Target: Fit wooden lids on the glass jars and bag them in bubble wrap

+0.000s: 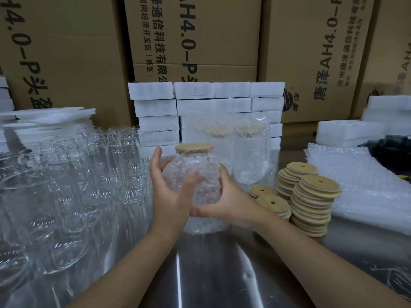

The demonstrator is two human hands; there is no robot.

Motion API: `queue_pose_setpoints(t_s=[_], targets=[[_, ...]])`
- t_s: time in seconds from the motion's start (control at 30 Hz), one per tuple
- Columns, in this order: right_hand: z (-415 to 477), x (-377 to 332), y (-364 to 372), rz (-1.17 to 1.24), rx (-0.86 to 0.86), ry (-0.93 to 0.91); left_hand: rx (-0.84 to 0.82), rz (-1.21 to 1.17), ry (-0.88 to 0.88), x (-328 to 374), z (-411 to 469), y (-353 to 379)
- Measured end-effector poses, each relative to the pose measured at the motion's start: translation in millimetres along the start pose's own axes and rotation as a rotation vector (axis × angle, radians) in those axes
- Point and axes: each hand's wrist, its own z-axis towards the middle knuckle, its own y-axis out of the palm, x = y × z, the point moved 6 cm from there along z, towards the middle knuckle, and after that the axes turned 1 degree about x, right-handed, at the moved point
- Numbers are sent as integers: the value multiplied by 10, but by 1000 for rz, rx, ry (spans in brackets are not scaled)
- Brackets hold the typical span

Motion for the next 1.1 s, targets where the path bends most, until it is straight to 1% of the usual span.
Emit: queue_pose_setpoints(t_s=[0.07,0.17,0.3,0.4,0.47,0.6,0.7,0.87,1.0,1.1], targets=[[21,-6,-14,48,73,-41,-27,-51,13,28,1,15],[19,-53,-82,115,215,-106,-95,-58,22,52,-11,70],[-1,-88,-265,240,368,-107,-235,40,-88,-110,-39,142],[-6,-95,-341,285,376,-114,-375,102,-195,-259,-26,151],[-14,-109,-343,276,370,-118,-455,78,-256,-325,-44,157],[-13,-125,-299,242,355,-112,-577,63,-300,-353,-122,230],[-12,-125,-289,255,336,-113,-580,73,-299,-342,-149,246],[-1,-117,-245,283,297,-136,-503,74,-276,-343,-120,234],[-10,-140,-231,212,303,-129,-468,82,-242,-332,-115,238],[-13,-149,-246,181,314,-135,-403,87,-229,-323,-117,221]])
